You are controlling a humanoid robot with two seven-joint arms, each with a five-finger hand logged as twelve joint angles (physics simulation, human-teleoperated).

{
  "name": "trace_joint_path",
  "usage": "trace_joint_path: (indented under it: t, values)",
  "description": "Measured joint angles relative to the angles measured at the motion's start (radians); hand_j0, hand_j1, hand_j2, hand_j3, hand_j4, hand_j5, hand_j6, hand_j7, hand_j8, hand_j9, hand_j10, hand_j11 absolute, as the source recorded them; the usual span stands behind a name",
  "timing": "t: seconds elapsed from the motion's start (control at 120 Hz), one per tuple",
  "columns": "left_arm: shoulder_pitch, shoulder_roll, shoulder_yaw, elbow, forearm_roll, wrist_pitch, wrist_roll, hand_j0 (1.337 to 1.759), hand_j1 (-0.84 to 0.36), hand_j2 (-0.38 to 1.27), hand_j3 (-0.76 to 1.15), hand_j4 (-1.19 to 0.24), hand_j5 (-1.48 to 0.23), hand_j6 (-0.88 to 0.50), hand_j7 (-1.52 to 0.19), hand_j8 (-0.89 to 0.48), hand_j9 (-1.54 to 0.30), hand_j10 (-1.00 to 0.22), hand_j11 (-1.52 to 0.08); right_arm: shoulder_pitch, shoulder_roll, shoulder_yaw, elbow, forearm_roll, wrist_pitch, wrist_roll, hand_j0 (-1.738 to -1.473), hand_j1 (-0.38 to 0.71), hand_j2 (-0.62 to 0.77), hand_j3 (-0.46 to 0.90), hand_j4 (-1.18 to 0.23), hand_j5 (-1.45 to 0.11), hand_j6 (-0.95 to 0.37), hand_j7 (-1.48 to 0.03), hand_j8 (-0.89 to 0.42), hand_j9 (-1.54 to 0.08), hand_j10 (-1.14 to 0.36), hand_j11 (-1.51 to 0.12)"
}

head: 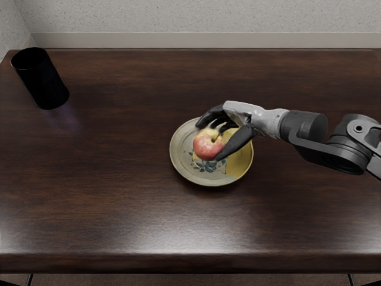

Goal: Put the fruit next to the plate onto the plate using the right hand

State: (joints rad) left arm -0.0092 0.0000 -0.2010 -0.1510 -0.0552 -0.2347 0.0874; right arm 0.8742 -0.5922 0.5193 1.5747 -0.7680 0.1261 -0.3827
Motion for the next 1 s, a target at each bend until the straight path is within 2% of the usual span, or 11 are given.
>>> trace_joint_path:
  t: [0.25, 0.583, 0.842, 1.0]
  values:
    - [0.000, 0.000, 0.000, 0.000, 0.000, 0.000, 0.000, 1.658, 0.35, 0.00, 0.00, 0.00, 0.00, 0.00, 0.00, 0.00, 0.00, 0.00, 0.00, 0.001, -0.022, 0.012, -0.001, 0.020, 0.024, 0.000, -1.658, -0.03, -0.02, 0.00, -0.30, -0.38, -0.27, -0.37, -0.26, -0.37, -0.28, -0.38]
    - [0.000, 0.000, 0.000, 0.000, 0.000, 0.000, 0.000, 1.658, 0.35, 0.00, 0.00, 0.00, 0.00, 0.00, 0.00, 0.00, 0.00, 0.00, 0.00, 0.002, -0.121, 0.063, -0.002, 0.229, 0.185, 0.010, -1.658, -0.26, -0.01, 0.00, -0.08, -0.10, -0.07, -0.10, -0.07, -0.10, -0.08, -0.10]
    - [0.000, 0.000, 0.000, 0.000, 0.000, 0.000, 0.000, 1.658, 0.35, 0.00, 0.00, 0.00, 0.00, 0.00, 0.00, 0.00, 0.00, 0.00, 0.00, -0.005, -0.221, 0.070, -0.024, 0.446, 0.413, 0.012, -1.658, -0.33, 0.00, 0.00, -0.02, -0.03, -0.02, -0.03, -0.02, -0.03, -0.02, -0.03]
    - [0.000, 0.000, 0.000, 0.000, 0.000, 0.000, 0.000, 1.658, 0.35, 0.00, 0.00, 0.00, 0.00, 0.00, 0.00, 0.00, 0.00, 0.00, 0.00, -0.012, -0.274, 0.070, -0.061, 0.562, 0.469, 0.012, -1.658, -0.34, 0.00, 0.00, -0.01, -0.01, -0.01, -0.01, -0.01, -0.01, -0.01, -0.01]
